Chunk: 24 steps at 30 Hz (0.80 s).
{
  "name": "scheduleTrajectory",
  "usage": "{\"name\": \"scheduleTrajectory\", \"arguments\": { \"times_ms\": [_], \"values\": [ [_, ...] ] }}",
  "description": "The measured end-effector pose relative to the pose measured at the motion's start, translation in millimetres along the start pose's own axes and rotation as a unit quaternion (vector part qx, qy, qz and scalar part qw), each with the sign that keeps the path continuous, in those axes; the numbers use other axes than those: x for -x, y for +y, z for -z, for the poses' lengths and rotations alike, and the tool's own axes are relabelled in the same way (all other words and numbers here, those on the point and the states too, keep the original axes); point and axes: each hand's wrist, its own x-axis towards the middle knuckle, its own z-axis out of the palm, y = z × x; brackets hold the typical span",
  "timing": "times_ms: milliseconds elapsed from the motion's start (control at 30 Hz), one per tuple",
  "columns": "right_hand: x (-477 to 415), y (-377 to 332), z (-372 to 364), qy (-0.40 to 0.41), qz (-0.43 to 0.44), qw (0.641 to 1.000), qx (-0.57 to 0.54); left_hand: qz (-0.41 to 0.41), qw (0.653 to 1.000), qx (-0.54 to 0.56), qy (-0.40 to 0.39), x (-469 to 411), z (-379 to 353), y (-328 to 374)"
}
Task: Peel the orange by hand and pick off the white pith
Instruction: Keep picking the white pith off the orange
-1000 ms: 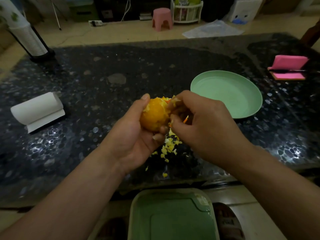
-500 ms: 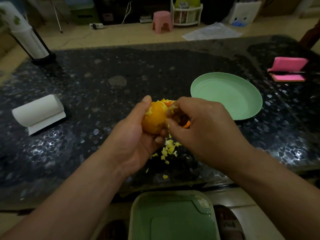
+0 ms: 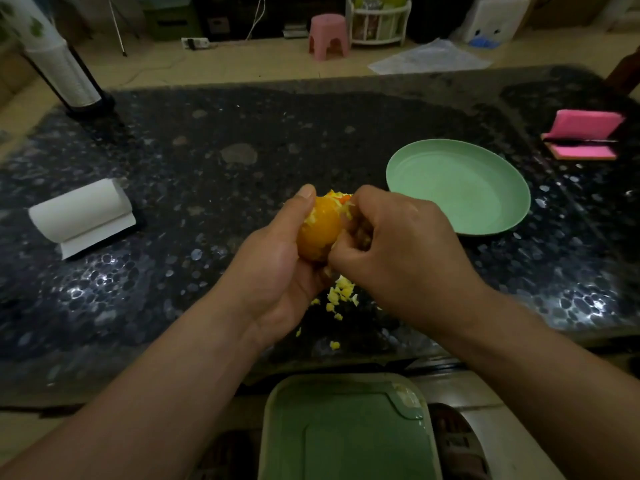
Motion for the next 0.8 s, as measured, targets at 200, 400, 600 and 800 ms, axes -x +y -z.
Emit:
{"name": "scheduleTrajectory", "arguments": {
  "times_ms": [200,400,600,800],
  "values": [
    [1.9,1.0,0.3,0.013,0.004,1.0,-0.007,-0.008,1.0,-0.005,0.001,-0.6,0.8,-0.4],
    [3.7,4.5,-0.1,0.014,-0.001,1.0,-0.027,-0.01,1.0,-0.022,-0.012,0.2,0.7,-0.6],
    [3.9,9.0,0.5,0.032,-0.001,0.999,-0.042,0.001,1.0,-0.018,-0.017,0.7,0.8,-1.0],
    [-1.7,25.4,10.1,0.046,-0.023,0.996,-0.073,0.02,0.999,0.03,-0.006,-1.6,8.2,2.0]
  ]
}}
